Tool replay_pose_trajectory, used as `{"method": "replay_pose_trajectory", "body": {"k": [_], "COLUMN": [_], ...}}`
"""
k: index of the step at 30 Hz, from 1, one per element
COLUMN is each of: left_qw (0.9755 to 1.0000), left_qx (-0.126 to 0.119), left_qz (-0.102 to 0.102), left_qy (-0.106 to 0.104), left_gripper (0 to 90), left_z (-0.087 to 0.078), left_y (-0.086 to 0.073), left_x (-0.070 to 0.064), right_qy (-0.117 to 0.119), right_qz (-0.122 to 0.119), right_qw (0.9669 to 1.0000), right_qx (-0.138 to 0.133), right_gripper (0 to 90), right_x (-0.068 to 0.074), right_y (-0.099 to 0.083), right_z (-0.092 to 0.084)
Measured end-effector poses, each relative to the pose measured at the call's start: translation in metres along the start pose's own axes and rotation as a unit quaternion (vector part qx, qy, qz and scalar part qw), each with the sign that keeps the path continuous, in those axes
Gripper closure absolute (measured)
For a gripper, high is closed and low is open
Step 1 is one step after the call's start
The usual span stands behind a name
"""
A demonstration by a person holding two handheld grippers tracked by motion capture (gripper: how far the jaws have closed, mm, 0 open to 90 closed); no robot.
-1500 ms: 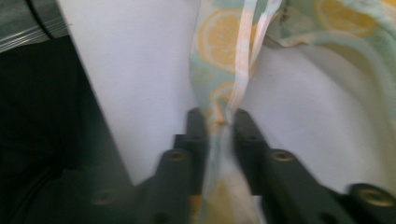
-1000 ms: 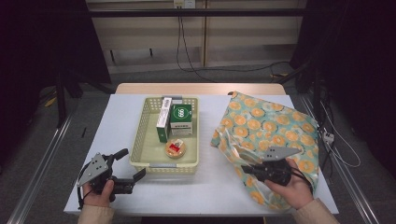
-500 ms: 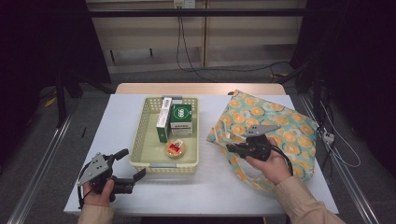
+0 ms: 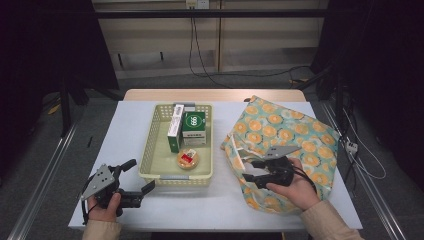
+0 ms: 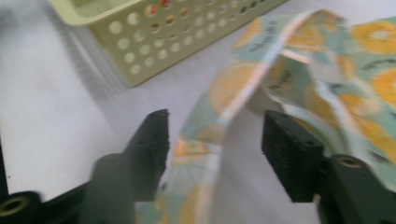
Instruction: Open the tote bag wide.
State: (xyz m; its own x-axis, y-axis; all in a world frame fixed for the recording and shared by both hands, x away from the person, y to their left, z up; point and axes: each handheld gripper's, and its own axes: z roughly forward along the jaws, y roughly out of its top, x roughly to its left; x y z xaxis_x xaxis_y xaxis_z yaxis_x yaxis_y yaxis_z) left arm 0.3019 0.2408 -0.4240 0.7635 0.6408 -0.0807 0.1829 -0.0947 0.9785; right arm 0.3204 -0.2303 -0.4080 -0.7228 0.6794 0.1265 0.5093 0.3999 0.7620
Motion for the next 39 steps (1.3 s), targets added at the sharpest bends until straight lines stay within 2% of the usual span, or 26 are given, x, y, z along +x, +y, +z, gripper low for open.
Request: {"method": "replay_pose_trajectory", "body": {"k": [3,4,7,11,12,14,15,16,19,21,23,24,25,26,29,31,35,39], "left_qw": [1.0,1.0,1.0,1.0,1.0,1.0,1.0,1.0,1.0,1.0,1.0,1.0,1.0,1.0,1.0,0.9999,0.9999,0.9999], "left_qx": [0.001,0.001,0.001,0.004,0.004,0.004,0.004,0.004,0.005,0.006,0.007,0.009,0.008,0.008,0.007,0.009,0.011,0.014], "left_qz": [-0.001,-0.001,-0.002,0.001,0.0,0.0,0.0,-0.001,-0.001,-0.003,0.0,0.0,0.0,0.0,0.001,0.003,0.0,0.001], "left_qy": [0.001,0.001,0.001,-0.001,-0.001,-0.002,-0.002,-0.001,-0.002,-0.001,-0.004,-0.003,-0.004,-0.004,-0.004,-0.004,-0.006,-0.007], "left_gripper": [2.7,2.7,2.7,2.7,2.7,2.7,2.7,2.7,2.7,2.7,2.7,2.7,2.7,2.7,2.7,2.7,2.7,2.8], "left_z": [0.0,0.0,0.001,0.001,0.001,0.001,0.001,0.001,0.002,0.002,0.003,0.003,0.003,0.003,0.003,0.004,0.004,0.004], "left_y": [-0.001,-0.001,-0.001,-0.001,-0.001,-0.001,-0.002,-0.002,-0.002,-0.002,-0.002,-0.002,-0.002,-0.002,-0.002,-0.003,-0.004,-0.003], "left_x": [0.0,0.0,0.0,0.001,0.001,0.001,0.001,0.001,0.001,0.0,0.0,0.0,0.0,0.0,0.0,0.001,0.001,0.001], "right_qy": [-0.021,-0.035,-0.085,-0.106,-0.104,-0.097,-0.082,-0.069,-0.05,-0.054,-0.058,-0.068,-0.089,-0.104,-0.125,-0.128,-0.157,-0.172], "right_qz": [0.022,0.026,0.016,0.045,0.049,0.048,0.043,0.039,0.019,0.007,0.006,0.005,-0.003,-0.001,0.027,0.049,0.059,0.058], "right_qw": [0.9994,0.9988,0.9962,0.993,0.993,0.9935,0.995,0.996,0.9972,0.9972,0.9972,0.9967,0.9952,0.9939,0.9917,0.9906,0.9857,0.9828], "right_qx": [-0.018,-0.021,0.003,0.026,0.029,0.036,0.036,0.041,0.052,0.052,0.046,0.043,0.04,0.035,0.011,0.001,-0.016,-0.031], "right_gripper": [34.9,35.2,35.7,42.2,47.7,68.5,77.1,79.4,85.7,89.2,90.0,90.0,90.0,90.0,90.0,90.0,90.0,90.0], "right_x": [-0.016,-0.022,-0.038,-0.058,-0.061,-0.062,-0.061,-0.059,-0.05,-0.046,-0.047,-0.048,-0.05,-0.053,-0.069,-0.08,-0.095,-0.105], "right_y": [-0.005,-0.008,-0.02,-0.038,-0.042,-0.047,-0.048,-0.048,-0.045,-0.044,-0.045,-0.044,-0.044,-0.043,-0.044,-0.043,-0.033,-0.022], "right_z": [-0.014,-0.017,-0.019,-0.012,-0.009,-0.005,-0.003,0.0,0.005,0.007,0.009,0.009,0.01,0.01,0.013,0.016,0.019,0.018]}}
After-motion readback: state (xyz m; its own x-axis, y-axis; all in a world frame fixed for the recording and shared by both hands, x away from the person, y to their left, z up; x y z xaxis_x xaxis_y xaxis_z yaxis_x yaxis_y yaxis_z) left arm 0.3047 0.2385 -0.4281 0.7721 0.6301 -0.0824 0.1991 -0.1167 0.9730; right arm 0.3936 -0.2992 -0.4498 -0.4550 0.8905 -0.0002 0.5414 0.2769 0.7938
